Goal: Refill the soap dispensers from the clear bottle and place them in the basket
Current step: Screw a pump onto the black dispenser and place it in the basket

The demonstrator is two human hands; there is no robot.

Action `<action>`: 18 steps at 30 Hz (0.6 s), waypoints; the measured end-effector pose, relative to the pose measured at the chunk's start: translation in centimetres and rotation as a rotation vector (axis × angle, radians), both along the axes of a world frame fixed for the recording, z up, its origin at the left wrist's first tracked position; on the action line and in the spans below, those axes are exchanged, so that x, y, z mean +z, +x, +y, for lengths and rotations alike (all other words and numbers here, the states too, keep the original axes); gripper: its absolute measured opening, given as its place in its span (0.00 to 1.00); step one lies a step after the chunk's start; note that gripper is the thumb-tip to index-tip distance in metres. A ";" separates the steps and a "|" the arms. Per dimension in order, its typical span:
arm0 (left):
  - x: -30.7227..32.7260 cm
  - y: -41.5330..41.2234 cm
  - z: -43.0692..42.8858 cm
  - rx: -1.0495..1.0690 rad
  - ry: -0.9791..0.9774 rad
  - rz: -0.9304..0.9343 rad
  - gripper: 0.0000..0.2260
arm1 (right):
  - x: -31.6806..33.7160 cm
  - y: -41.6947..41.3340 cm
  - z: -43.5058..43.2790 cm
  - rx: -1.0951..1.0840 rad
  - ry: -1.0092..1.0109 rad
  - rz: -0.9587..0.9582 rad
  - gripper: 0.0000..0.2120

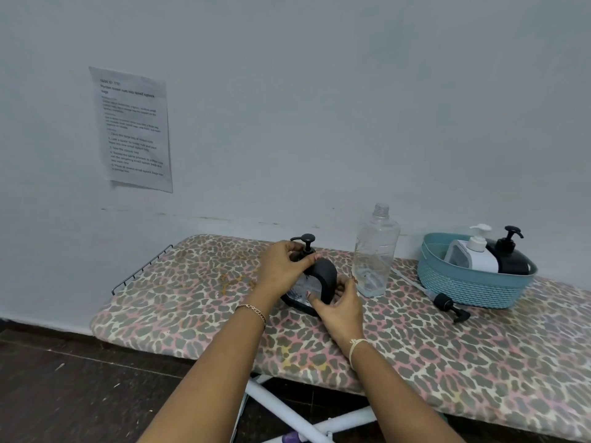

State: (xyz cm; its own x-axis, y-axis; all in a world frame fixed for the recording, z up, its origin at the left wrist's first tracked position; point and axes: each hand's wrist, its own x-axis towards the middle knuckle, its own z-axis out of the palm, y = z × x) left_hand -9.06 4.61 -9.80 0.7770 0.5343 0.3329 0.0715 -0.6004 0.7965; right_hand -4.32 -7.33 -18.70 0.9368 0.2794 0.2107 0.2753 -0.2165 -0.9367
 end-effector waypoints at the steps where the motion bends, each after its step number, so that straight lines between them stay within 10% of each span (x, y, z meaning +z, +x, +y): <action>1: 0.1 -0.2 -0.3 -0.027 0.001 0.000 0.17 | 0.3 -0.2 -0.2 0.004 0.018 0.002 0.26; 18: 1.2 1.5 -11.1 -0.117 -0.166 -0.046 0.15 | 2.8 -1.8 -9.3 -0.337 0.053 -0.182 0.20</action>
